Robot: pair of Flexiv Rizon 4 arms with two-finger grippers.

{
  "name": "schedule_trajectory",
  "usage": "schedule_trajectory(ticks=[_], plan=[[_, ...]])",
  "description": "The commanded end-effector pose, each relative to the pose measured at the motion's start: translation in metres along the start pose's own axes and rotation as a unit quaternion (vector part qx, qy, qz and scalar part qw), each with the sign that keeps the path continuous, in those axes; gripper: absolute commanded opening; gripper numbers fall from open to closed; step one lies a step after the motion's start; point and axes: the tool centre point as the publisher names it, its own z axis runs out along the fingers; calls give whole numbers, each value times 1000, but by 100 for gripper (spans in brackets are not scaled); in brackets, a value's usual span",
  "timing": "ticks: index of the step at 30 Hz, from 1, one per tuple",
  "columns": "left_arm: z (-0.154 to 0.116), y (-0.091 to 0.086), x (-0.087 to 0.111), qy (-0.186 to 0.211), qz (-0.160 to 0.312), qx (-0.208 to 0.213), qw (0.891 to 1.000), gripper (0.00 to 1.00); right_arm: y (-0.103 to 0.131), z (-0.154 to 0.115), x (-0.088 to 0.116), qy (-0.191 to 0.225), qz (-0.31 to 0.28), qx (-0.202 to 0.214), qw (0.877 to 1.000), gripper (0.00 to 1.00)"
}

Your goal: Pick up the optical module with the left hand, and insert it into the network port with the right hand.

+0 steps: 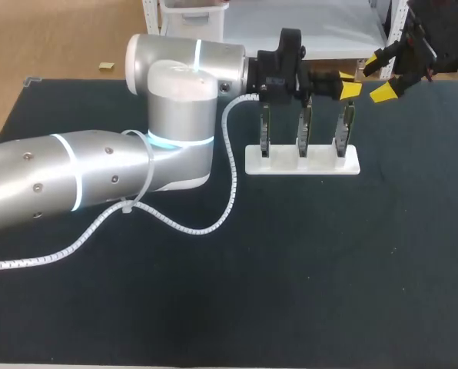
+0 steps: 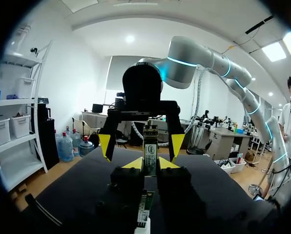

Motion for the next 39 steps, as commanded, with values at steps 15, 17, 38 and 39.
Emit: schedule_trajectory(ticks=[15, 17, 38, 39], plan=[[2, 5, 2, -1, -5, 2, 1000, 0, 0, 0, 0, 0, 0, 0, 1000, 100], [2, 5, 2, -1, -5, 1, 1000, 0, 0, 0, 0, 0, 0, 0, 1000, 100], [4, 6, 3, 4, -5, 0, 1000, 0, 0, 0, 0, 0, 0, 0, 1000, 100], [4, 6, 3, 4, -5, 0, 1000, 0, 0, 0, 0, 0, 0, 0, 1000, 100]])
